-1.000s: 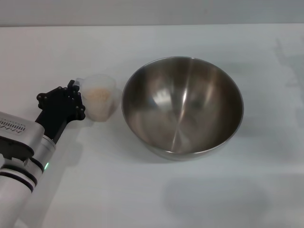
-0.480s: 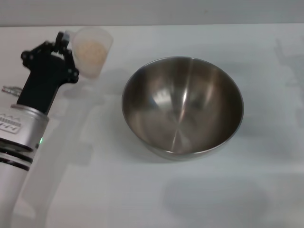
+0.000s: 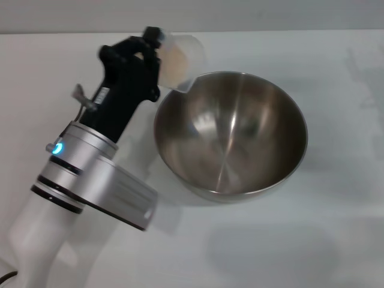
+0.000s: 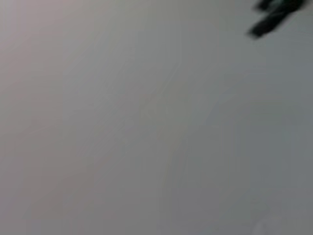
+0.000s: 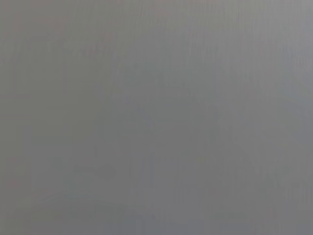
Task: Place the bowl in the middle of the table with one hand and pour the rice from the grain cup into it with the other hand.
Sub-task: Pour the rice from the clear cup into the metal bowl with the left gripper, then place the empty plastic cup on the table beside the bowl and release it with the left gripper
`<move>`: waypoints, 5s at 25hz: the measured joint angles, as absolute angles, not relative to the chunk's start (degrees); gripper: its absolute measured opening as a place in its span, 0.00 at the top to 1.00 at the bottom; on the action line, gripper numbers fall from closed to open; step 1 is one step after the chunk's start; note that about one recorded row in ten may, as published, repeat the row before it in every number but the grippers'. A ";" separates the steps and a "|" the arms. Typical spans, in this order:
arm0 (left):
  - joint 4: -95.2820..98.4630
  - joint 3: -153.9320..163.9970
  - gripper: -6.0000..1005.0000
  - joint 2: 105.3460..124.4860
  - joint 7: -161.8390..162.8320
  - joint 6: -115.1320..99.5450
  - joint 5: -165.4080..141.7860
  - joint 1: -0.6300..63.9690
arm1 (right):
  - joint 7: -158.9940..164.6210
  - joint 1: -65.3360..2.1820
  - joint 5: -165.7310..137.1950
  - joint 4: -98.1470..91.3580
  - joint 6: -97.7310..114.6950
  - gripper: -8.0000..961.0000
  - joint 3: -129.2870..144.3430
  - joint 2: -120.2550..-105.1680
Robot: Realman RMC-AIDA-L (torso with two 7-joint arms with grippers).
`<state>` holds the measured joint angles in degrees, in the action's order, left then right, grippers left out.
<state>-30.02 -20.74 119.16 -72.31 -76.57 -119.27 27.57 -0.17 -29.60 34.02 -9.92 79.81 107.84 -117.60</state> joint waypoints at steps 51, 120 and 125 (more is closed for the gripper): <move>-37.99 -19.02 0.97 119.18 -106.39 -69.79 -124.33 23.52 | -0.18 -30.70 33.59 -8.87 78.95 0.23 107.07 -117.14; -25.84 -26.46 0.56 118.33 -8.98 -60.86 -111.73 15.72 | -0.26 -33.19 33.93 -7.41 76.95 0.23 106.96 -116.46; -25.83 -25.24 0.55 118.31 -8.97 -61.85 -111.72 14.85 | -0.26 -33.30 33.93 -7.48 76.87 0.23 106.96 -116.41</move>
